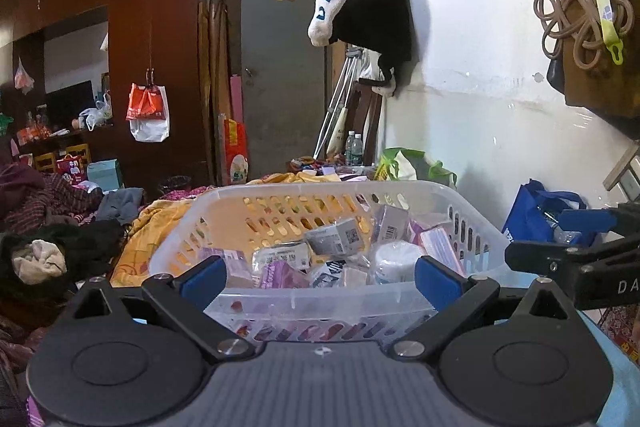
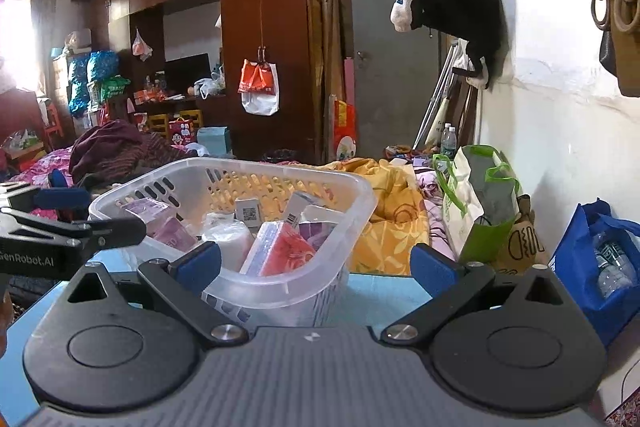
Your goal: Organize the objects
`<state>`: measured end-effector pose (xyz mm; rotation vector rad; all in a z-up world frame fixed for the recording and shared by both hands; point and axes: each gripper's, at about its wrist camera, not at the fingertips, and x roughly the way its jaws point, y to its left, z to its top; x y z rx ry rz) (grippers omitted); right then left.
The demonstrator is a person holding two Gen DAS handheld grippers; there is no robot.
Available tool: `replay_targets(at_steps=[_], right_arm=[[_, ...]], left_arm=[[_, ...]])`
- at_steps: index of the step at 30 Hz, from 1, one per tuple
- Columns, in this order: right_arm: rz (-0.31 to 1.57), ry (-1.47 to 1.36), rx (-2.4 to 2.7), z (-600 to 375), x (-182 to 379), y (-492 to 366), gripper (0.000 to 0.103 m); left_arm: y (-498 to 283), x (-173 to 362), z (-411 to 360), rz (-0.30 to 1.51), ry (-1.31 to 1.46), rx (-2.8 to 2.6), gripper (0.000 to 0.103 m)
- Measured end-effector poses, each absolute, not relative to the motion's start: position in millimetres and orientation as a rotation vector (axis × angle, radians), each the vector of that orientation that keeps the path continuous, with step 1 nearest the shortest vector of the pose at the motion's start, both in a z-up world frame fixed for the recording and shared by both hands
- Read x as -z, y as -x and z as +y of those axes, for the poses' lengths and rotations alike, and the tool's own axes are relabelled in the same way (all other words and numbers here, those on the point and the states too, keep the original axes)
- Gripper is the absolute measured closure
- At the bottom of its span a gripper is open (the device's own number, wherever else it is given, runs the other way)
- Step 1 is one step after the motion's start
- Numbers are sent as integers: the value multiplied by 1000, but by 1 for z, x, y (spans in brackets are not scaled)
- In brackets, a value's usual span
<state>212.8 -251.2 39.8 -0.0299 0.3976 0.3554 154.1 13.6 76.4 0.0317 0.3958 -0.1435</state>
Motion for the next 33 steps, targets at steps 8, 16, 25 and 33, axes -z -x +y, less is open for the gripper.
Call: replay_targets(at_steps=[8,16,25,33], right_arm=[[381,28,-346,-254,-37,-210,0],[377,35,-330,-252,-35,-210,0],[367,44,-331,-251,-36,-208,0],[376,37,-339,-251,-33,-207,0]], left_arm=[[-153,-73,11,399,-61,106,2],[-155,-70,14,416,-54,103,2],[-155,-71,18,426,-48,107,2],[-152,-71,13,426,-54,115,2]])
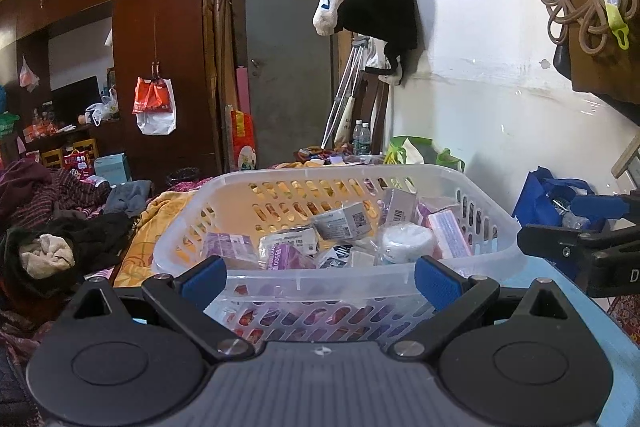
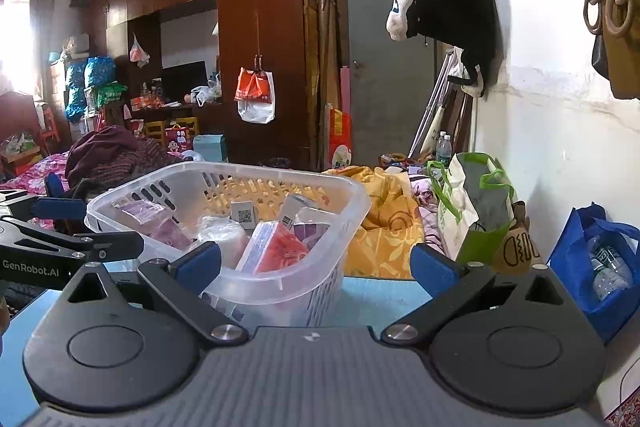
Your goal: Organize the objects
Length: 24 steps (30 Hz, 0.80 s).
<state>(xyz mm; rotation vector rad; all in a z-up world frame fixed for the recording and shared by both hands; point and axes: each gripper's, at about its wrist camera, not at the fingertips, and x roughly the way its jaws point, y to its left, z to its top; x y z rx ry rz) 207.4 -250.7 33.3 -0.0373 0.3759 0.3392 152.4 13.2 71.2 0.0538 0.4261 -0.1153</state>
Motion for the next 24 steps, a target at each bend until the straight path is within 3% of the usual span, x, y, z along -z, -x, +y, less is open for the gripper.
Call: replay_targets(at_steps=[24], right_arm=[[414,39,-337,-249,-29,-209,0]], left_arm=[[-156,-68,13,446,-44,118,2]])
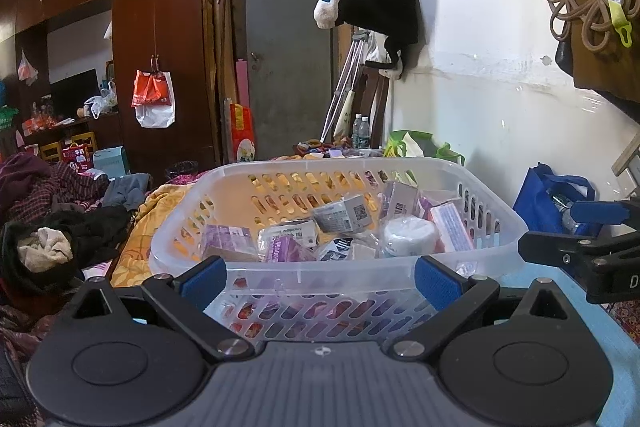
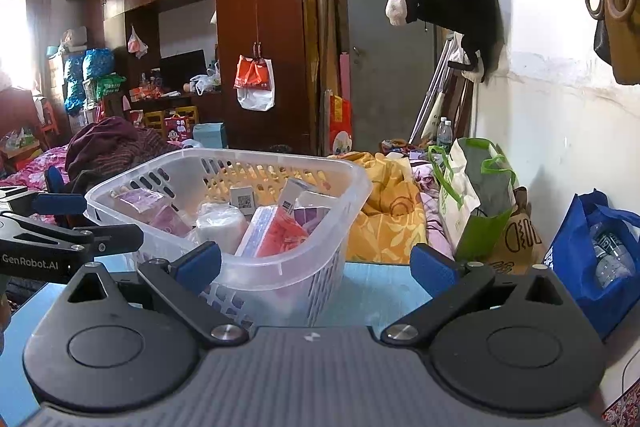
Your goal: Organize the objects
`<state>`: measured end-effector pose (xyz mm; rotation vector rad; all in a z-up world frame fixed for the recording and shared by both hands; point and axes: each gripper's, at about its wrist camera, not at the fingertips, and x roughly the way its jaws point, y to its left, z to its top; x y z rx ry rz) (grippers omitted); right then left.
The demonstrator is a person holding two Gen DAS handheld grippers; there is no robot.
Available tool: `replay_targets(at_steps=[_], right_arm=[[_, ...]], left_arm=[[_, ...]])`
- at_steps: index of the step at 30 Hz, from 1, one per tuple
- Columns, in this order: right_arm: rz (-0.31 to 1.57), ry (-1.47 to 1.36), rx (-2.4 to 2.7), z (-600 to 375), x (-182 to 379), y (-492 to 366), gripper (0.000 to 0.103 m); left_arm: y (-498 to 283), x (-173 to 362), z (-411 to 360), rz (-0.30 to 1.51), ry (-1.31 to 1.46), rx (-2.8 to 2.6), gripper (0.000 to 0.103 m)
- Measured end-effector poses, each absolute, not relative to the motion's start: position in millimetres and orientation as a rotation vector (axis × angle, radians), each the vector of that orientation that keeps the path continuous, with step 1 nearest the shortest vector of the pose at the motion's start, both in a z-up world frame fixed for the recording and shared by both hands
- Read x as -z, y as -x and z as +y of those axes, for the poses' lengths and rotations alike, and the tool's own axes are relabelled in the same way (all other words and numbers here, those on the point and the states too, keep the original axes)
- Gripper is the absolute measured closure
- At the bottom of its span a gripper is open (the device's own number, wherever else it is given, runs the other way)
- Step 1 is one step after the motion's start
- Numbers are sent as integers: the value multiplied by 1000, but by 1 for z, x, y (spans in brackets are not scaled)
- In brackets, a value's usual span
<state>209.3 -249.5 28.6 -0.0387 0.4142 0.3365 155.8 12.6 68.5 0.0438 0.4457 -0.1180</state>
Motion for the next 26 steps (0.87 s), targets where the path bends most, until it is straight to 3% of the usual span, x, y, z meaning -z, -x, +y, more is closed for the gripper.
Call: replay_targets(at_steps=[26], right_arm=[[411,30,-337,-250,-28,-211,0]], left_arm=[[-153,-71,11,427,-24,106,2]])
